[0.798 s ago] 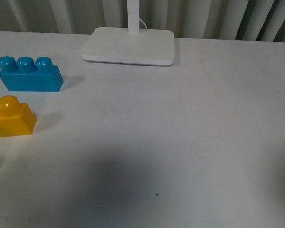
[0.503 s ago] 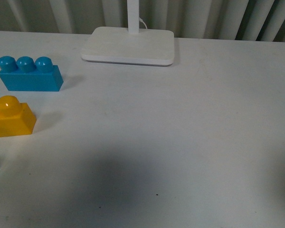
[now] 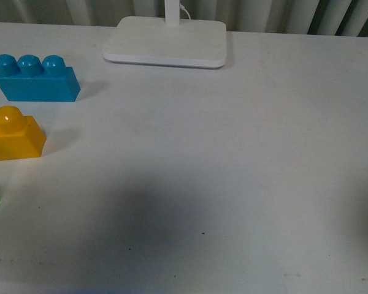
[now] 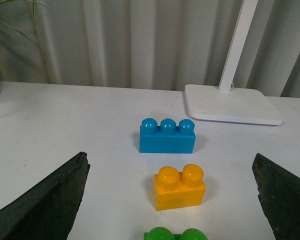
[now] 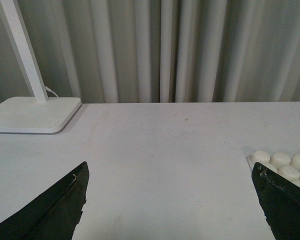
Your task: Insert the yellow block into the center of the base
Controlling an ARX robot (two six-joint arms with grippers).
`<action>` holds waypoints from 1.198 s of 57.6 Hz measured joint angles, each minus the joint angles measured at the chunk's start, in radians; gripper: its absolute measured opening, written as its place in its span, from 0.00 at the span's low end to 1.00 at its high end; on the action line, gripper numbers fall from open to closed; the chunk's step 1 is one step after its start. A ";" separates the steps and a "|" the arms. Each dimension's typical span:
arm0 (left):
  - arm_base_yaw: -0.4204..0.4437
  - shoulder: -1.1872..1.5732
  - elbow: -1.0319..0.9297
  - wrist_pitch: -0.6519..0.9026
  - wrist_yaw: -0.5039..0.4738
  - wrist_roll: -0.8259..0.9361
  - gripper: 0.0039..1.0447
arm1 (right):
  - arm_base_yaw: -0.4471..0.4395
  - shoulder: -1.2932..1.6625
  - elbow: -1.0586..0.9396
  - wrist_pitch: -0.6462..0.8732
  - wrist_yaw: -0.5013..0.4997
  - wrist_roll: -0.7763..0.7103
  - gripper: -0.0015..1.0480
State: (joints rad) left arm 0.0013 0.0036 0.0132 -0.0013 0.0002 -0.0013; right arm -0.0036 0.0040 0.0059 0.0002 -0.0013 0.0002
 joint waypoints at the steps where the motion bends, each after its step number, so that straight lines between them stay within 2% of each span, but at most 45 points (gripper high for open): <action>1: 0.000 0.000 0.000 0.000 0.000 0.000 0.94 | 0.000 0.000 0.000 0.000 0.000 0.000 0.91; 49: 0.000 0.000 0.000 0.000 0.000 0.000 0.94 | 0.000 0.000 0.000 0.000 0.000 0.000 0.91; 54: 0.000 0.000 0.000 0.000 0.000 0.000 0.94 | -0.004 0.046 0.023 -0.057 0.005 -0.010 0.91; 57: 0.000 0.000 0.000 0.000 0.000 0.000 0.94 | -0.040 0.127 0.045 -0.050 -0.034 -0.014 0.91; 65: 0.000 0.000 0.000 0.000 0.000 0.000 0.94 | -0.255 0.451 0.165 -0.005 -0.196 -0.061 0.91; 69: 0.000 0.000 0.000 0.000 0.000 0.000 0.94 | -0.330 0.586 0.219 0.023 -0.230 -0.102 0.91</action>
State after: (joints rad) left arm 0.0013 0.0032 0.0132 -0.0013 0.0002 -0.0010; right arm -0.3336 0.5900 0.2245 0.0227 -0.2317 -0.1020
